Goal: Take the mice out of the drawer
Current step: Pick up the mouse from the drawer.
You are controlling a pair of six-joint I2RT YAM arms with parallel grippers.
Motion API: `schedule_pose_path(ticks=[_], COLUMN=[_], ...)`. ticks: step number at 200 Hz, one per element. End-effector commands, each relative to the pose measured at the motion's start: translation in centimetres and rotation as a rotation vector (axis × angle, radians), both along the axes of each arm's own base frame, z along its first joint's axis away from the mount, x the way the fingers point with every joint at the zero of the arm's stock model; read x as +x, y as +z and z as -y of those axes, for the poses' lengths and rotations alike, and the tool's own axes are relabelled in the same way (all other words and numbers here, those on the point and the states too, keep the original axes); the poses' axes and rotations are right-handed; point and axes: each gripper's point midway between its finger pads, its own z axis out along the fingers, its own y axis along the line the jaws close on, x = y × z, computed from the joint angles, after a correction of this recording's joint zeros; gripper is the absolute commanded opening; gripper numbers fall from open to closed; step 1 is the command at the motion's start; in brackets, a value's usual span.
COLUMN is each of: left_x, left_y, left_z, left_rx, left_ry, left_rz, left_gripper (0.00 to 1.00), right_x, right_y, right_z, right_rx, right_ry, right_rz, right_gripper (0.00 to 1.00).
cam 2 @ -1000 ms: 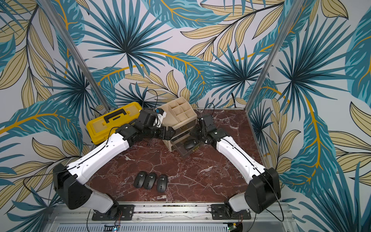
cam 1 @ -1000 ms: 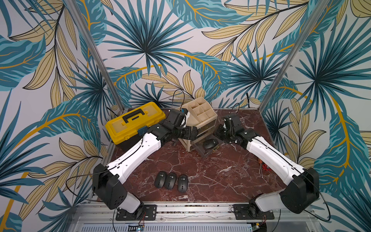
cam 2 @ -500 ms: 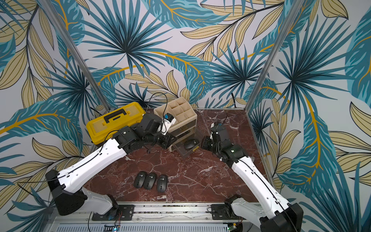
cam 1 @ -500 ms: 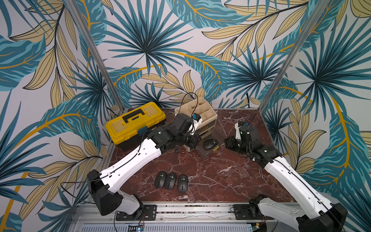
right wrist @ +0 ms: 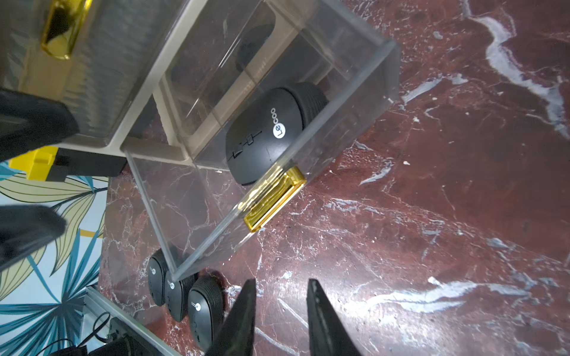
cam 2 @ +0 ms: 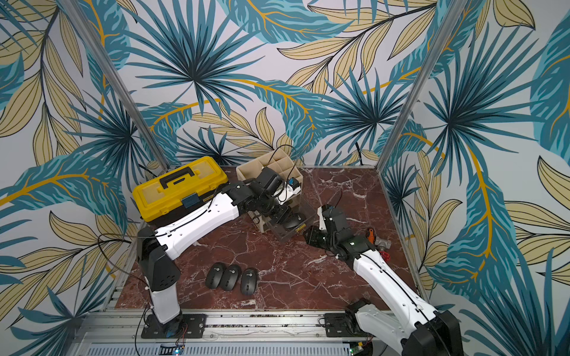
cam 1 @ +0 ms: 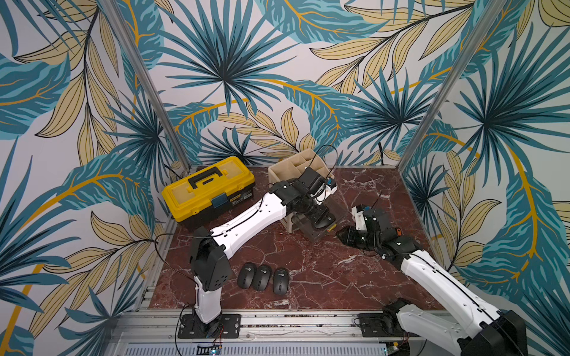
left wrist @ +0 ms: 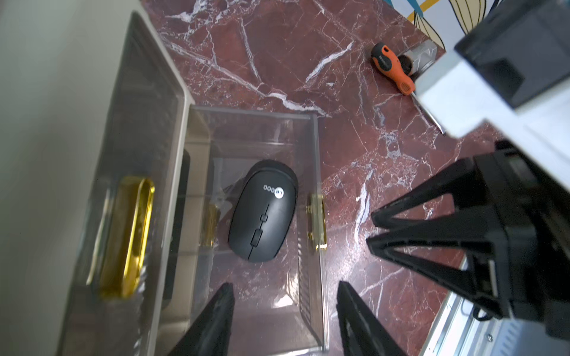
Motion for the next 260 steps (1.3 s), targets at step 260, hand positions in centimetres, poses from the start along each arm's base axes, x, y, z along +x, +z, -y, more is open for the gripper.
schedule_pose_path(ticks=[260], left_x=[2.2], left_y=[-3.9], left_z=[3.5], left_rx=[0.227], left_ry=[-0.166], left_rz=[0.116], left_gripper=[0.79], right_x=[4.2], right_y=[-3.8], right_z=[1.0], right_rx=[0.3], right_ry=[-0.209], right_rz=[0.046], right_gripper=[0.0])
